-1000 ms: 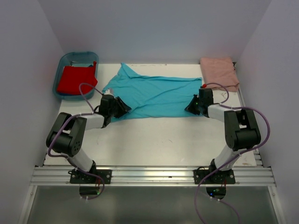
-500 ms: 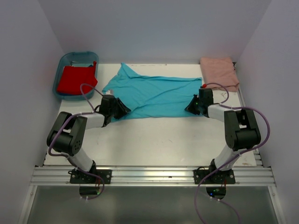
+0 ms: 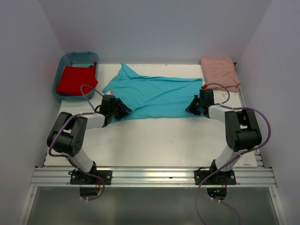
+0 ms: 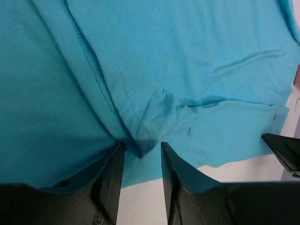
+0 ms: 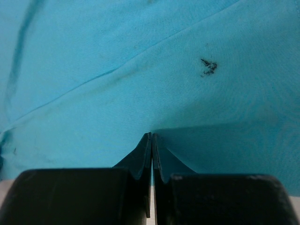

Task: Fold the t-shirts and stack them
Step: Fold the tshirt

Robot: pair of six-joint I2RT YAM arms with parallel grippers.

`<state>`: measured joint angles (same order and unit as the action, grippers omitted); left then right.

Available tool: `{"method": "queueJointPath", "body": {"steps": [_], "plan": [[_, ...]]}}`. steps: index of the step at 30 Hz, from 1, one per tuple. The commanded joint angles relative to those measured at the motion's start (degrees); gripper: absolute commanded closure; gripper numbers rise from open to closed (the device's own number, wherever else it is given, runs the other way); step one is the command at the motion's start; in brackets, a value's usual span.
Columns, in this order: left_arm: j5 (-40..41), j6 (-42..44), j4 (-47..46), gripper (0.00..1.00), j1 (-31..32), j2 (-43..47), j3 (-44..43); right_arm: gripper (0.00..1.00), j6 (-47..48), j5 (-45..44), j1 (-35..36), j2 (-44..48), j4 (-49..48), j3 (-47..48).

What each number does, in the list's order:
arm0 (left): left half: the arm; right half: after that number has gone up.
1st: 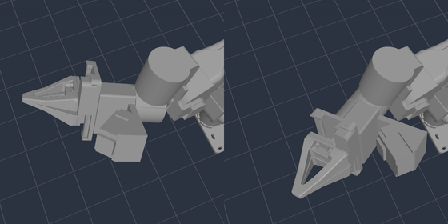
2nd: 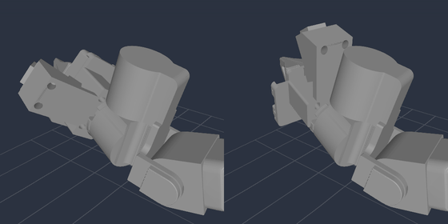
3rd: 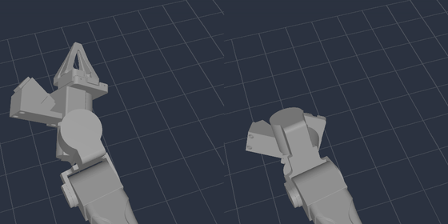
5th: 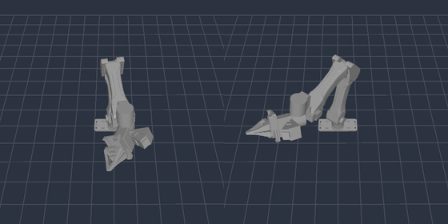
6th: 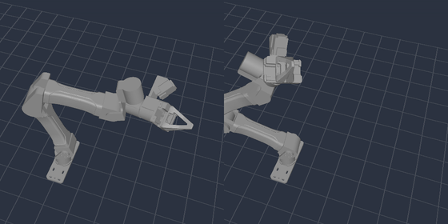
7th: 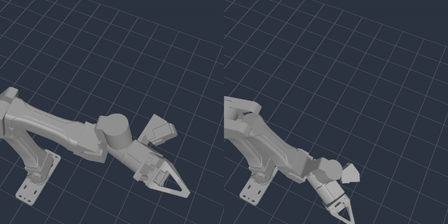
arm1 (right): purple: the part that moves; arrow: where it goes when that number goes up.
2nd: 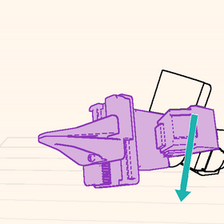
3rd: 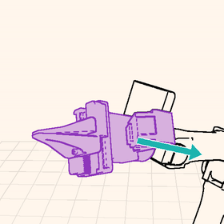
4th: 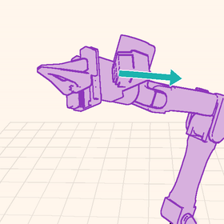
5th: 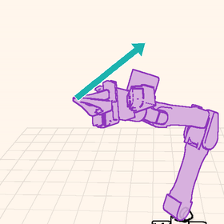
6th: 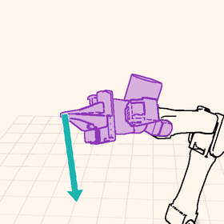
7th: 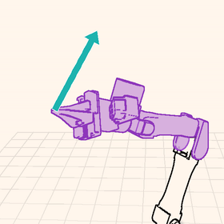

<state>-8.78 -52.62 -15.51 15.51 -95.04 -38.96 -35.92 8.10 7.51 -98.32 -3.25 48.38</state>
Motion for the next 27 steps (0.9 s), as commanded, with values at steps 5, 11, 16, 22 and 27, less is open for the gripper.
{"method": "queueJointPath", "body": {"steps": [5, 11, 16, 22, 27], "plan": [[0.6, -1.4, 0.5, 0.55, 0.1, 0.2, -2.4, 1.00, 0.9, -1.2, 0.2, -0.6, -0.4, 0.6], [1.6, -1.8, 2.8, 0.53, 0.1, 0.5, -2.6, 1.00, 0.9, -1.2, 0.2, -0.7, -0.4, 0.6], [2.3, -1.7, 2.9, 0.52, 0.2, 0.8, -2.5, 1.00, 0.9, -1.2, 0.2, -0.8, -0.6, 0.6], [1.0, -1.7, 0.5, 0.76, 0.2, -2.2, -3.1, 1.00, 1.0, -1.4, 0.2, -0.6, -0.5, 0.4], [0.7, -1.8, -0.1, 0.92, 0.2, -2.9, -3.5, 1.00, 1.1, -1.4, 0.2, -0.5, -0.5, 0.3]]}}
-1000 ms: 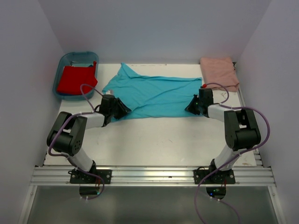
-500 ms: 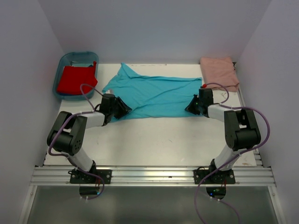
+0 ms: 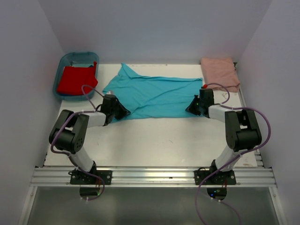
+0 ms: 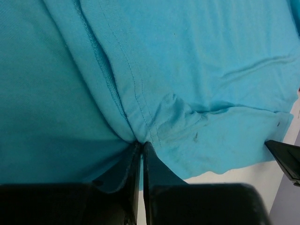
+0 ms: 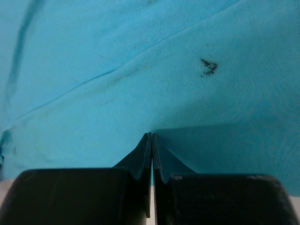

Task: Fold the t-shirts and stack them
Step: Fold the tshirt

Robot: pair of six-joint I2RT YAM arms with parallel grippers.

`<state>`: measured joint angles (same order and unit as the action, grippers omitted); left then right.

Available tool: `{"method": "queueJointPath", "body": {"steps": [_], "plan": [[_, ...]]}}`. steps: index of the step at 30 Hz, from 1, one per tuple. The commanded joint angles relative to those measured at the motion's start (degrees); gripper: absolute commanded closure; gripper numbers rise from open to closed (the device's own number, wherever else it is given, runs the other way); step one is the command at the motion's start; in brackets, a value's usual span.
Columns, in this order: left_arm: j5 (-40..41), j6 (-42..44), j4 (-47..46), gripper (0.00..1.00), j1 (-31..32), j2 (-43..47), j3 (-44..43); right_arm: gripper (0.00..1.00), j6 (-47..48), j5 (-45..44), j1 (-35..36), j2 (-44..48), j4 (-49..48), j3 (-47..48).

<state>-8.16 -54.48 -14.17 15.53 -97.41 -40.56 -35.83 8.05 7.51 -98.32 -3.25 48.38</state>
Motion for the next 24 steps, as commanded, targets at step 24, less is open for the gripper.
{"method": "queueJointPath", "body": {"steps": [24], "plan": [[-0.9, 6.7, 0.5, 1.00, 0.0, -5.2, -15.1, 1.00, 1.0, -1.5, 0.2, -1.4, -0.8, 0.8]]}}
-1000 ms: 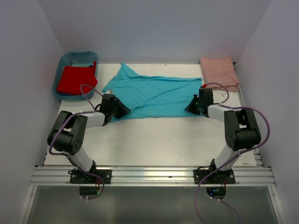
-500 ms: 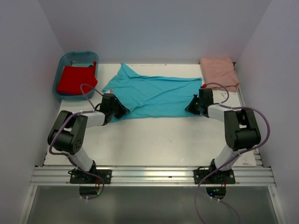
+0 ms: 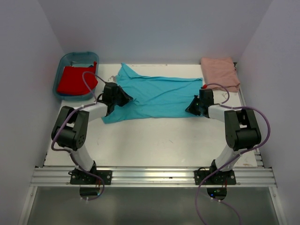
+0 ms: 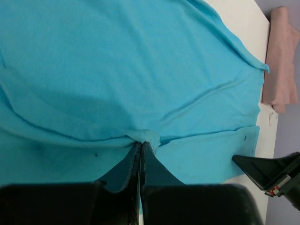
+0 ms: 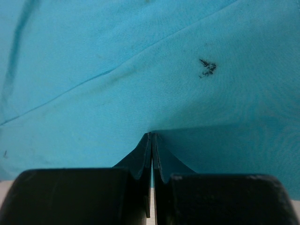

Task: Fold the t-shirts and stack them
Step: Fold the tshirt

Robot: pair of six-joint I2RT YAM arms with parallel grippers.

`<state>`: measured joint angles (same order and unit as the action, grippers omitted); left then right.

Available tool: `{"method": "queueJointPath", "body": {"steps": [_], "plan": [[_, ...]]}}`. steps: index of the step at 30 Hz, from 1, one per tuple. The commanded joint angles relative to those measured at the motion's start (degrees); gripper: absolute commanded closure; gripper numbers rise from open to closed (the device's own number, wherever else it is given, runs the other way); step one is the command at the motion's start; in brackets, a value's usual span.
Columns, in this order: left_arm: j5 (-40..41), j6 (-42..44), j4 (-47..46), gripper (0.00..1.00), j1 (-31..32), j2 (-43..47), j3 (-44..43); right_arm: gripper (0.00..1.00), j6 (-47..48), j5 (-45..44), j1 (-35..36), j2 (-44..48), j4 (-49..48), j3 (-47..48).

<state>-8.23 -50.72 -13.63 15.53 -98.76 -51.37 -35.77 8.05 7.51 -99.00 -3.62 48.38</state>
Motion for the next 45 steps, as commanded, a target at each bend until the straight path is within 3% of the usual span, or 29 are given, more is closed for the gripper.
{"method": "queueJointPath", "body": {"steps": [1, 9, 14, 17, 20, 21, 23, 24, 25, 27, 34, 38, 41, 42, 45], "plan": [[-1.1, 3.3, -0.2, 1.00, 0.0, -4.9, -5.3, 1.00, 1.1, -1.5, 0.3, -0.8, -0.3, 0.9], [-5.0, 7.5, 0.5, 1.00, -0.1, -17.1, -15.9, 1.00, 1.4, -1.6, 0.2, -0.1, 0.0, 0.8], [-10.4, 8.9, -4.4, 0.98, -0.1, -18.7, -15.9, 1.00, 1.4, -1.7, 0.2, -0.1, 0.1, 0.8], [-11.5, 10.5, -6.8, 0.92, -0.1, -17.5, -14.2, 1.00, 1.4, -1.6, 0.3, -0.4, 0.0, 0.8], [-10.3, 12.0, -9.9, 0.71, -0.2, -13.6, -10.5, 1.00, 1.4, -1.5, 0.2, -0.8, -0.1, 0.8], [-9.5, 13.0, -10.6, 0.56, -0.1, -12.3, -9.5, 1.00, 1.4, -1.5, 0.2, -0.8, -0.2, 0.7], [-6.5, 14.0, -11.2, 0.44, -0.1, -7.5, -6.7, 1.00, 1.4, -1.5, 0.2, -0.8, -0.2, 0.7], [-4.1, 14.7, -10.7, 0.31, -0.1, -5.8, -5.8, 1.00, 1.4, -1.5, 0.2, -0.8, -0.2, 0.7], [-3.2, 14.9, -10.3, 0.24, -0.1, -4.2, -5.0, 1.00, 1.4, -1.6, 0.2, -0.7, -0.2, 0.7], [-2.0, 15.9, -8.5, 0.19, -0.1, 0.4, -3.1, 1.00, 1.4, -1.5, 0.2, -0.6, -0.2, 0.8], [2.1, 15.8, 0.2, 0.17, 0.0, 10.5, 4.6, 1.00, 1.4, -1.8, 0.2, -0.4, -0.1, 0.8], [1.2, 16.0, 1.8, 0.23, 0.0, 13.5, 10.2, 1.00, 1.1, -1.8, 0.2, -0.8, -0.2, 0.8], [0.5, 15.8, 0.7, 0.60, 0.0, 12.7, 13.4, 1.00, 1.1, -2.0, 0.2, -0.8, -0.2, 0.8], [-0.1, 15.7, -0.5, 0.81, 0.0, 12.5, 14.0, 1.00, 1.1, -2.1, 0.2, -0.8, -0.2, 0.8], [-0.9, 15.4, -3.3, 1.00, 0.0, 11.0, 15.3, 1.00, 1.1, -2.3, 0.2, -0.4, -0.1, 0.7]]}}
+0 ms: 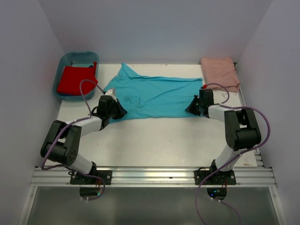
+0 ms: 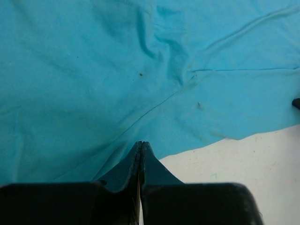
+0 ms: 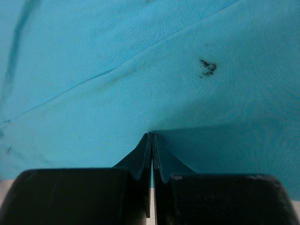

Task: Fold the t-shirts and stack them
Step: Fold the tshirt

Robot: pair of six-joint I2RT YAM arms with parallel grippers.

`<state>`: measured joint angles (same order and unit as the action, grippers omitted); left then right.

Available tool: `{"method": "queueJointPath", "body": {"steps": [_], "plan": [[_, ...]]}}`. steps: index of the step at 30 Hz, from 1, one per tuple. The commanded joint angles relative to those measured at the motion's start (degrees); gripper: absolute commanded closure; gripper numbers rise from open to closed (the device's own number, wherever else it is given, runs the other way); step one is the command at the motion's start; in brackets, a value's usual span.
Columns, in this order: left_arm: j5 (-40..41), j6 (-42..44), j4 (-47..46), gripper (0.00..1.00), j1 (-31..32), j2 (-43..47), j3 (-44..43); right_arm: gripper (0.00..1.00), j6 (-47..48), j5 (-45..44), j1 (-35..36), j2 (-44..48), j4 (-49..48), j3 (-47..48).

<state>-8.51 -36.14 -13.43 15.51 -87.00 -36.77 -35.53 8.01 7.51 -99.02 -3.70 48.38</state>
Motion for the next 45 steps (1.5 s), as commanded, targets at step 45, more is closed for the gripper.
{"method": "queueJointPath", "body": {"steps": [45], "plan": [[8.8, -5.8, 42.5, 1.00, 0.1, 13.1, 8.1, 1.00, -2.4, -12.3, 1.2, 9.2, 35.7, -6.4]]}}
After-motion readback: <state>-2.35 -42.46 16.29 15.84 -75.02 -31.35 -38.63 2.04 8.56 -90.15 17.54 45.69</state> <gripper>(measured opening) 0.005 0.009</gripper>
